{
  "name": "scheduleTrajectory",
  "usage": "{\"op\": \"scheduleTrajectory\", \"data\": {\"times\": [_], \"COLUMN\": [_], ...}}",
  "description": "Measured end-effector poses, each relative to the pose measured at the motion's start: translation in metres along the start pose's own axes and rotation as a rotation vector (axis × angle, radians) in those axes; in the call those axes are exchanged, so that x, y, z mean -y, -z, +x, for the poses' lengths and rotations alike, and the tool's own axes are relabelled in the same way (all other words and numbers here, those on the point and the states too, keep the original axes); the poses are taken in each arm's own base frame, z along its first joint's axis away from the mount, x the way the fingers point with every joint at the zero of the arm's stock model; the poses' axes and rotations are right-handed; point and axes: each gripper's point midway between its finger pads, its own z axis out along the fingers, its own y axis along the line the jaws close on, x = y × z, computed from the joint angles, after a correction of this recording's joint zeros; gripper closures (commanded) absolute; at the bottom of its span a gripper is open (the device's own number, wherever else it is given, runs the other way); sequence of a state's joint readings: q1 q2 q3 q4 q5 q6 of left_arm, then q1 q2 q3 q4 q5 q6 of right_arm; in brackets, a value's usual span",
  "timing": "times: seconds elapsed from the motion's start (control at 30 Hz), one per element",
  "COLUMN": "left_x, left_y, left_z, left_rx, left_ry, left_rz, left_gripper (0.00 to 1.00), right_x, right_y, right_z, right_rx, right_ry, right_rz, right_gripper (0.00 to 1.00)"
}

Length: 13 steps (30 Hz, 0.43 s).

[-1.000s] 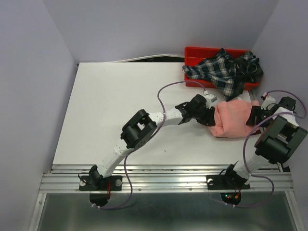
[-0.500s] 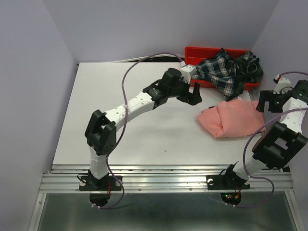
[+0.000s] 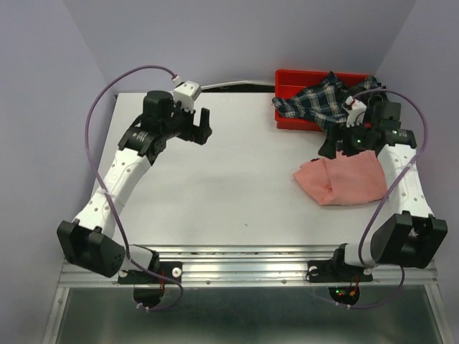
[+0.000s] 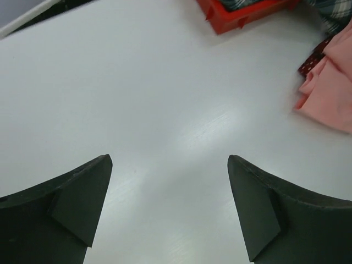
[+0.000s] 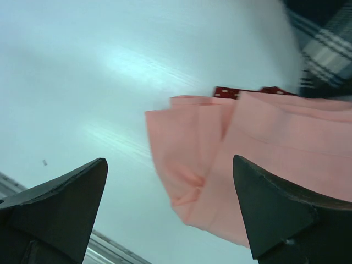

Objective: Fold and stack the skirts
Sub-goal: Neatly place the folded skirt to the corner

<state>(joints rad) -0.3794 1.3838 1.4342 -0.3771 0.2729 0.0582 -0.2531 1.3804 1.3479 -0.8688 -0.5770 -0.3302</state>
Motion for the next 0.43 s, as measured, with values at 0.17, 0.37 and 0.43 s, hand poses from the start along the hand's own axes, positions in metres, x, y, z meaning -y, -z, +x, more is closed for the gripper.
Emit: {"op": "scheduleTrajectory", "data": {"times": [0.17,0.37,0.43], "left_x": [-0.046,-0.055,-0.055], "left_y": [0.034,0.060,0.063], "left_z": [0.083,0.164,0.165], "left_rx": [-0.145,-0.281,-0.275], "left_ry": [0.003,0.007,0.006], "left_rz": [-0.125,-0.191,-0.198], "left_gripper": [0.02,0.02,0.02], "right_x": [-0.057,-0.082,-0.086], "right_y": [-0.030,-0.037,-0.032], "right_z": [0.029,0.097,0.104], "right_rx": [-0.059,-0.176,-0.176], "right_ry": [-0.012,-0.014,0.004], "right_rz": [-0.117,-0.131,-0.117], "right_gripper": [0.00,0.00,0.00]}}
